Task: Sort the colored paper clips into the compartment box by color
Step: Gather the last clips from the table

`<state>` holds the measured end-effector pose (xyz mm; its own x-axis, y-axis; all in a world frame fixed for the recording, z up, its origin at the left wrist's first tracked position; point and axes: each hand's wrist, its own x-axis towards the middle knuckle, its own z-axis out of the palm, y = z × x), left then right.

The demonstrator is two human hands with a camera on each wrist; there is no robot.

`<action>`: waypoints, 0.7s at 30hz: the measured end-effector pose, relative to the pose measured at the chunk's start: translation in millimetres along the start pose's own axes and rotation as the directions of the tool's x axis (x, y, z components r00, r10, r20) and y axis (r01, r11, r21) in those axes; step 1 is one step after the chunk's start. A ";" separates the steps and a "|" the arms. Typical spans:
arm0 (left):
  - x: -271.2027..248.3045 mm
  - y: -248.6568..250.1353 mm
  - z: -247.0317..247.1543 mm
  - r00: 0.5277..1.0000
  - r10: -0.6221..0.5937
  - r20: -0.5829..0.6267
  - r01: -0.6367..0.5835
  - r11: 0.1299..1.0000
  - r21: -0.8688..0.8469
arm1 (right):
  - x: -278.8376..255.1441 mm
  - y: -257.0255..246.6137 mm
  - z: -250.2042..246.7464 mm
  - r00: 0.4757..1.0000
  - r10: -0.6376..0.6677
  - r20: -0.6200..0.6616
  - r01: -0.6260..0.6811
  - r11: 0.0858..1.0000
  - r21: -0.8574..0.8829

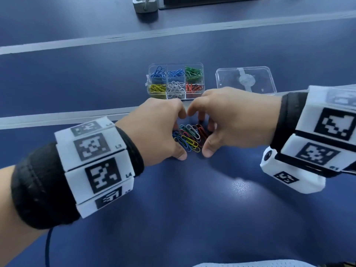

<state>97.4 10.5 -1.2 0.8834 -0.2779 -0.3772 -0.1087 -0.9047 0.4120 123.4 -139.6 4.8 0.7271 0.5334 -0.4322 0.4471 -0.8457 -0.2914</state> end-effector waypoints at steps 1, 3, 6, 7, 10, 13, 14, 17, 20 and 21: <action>-1.0 -0.3 0.4 1.000 0.001 -0.010 -0.001 0.999 -0.045 | -2.2 -2.9 0.4 1.000 -0.002 0.022 0.002 1.000 -0.010; -0.8 0.6 2.5 1.000 0.003 -0.030 -0.006 0.995 -0.101 | -4.9 -11.3 3.3 0.999 -0.008 0.031 0.010 0.999 -0.049; 1.3 -2.9 4.9 0.998 -0.039 -0.054 0.025 0.970 -0.242 | -5.4 -23.4 8.1 1.000 0.010 -0.019 -0.011 0.999 -0.041; 1.6 -6.0 5.3 0.995 -0.073 -0.061 0.048 0.941 -0.336 | -4.3 -26.4 9.5 0.999 0.023 -0.043 -0.025 0.999 -0.048; 0.3 -12.7 6.6 0.983 -0.179 -0.031 0.118 0.758 -0.642 | 0.5 -32.1 13.6 0.996 0.047 -0.076 -0.054 0.994 -0.094; -3.0 -18.2 7.4 0.979 -0.203 -0.034 0.113 0.668 -0.736 | 3.4 -35.3 13.8 0.996 0.013 -0.093 -0.020 0.997 -0.073; -5.5 -20.9 7.3 0.979 -0.196 -0.051 0.104 0.705 -0.702 | 4.1 -35.2 13.8 0.995 0.001 -0.100 -0.009 0.997 -0.072; -12.8 -31.0 7.8 0.992 -0.106 -0.074 0.073 0.932 -0.355 | 5.7 -34.9 13.8 0.991 -0.010 -0.131 0.002 0.998 -0.061; -17.6 -27.7 10.2 0.999 -0.019 -0.030 0.017 0.999 -0.050 | 7.8 -36.1 12.4 0.991 0.009 -0.130 -0.012 1.000 -0.025; -17.6 -23.8 10.9 0.999 0.002 -0.038 -0.002 1.000 0.001 | 8.1 -36.3 11.8 0.991 0.009 -0.137 -0.010 1.000 -0.009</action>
<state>79.4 33.4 -13.4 0.9001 -0.2672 -0.3442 -0.1109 -0.9044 0.4120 106.8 -104.4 1.8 0.7954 0.5183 -0.3142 0.4444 -0.8512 -0.2791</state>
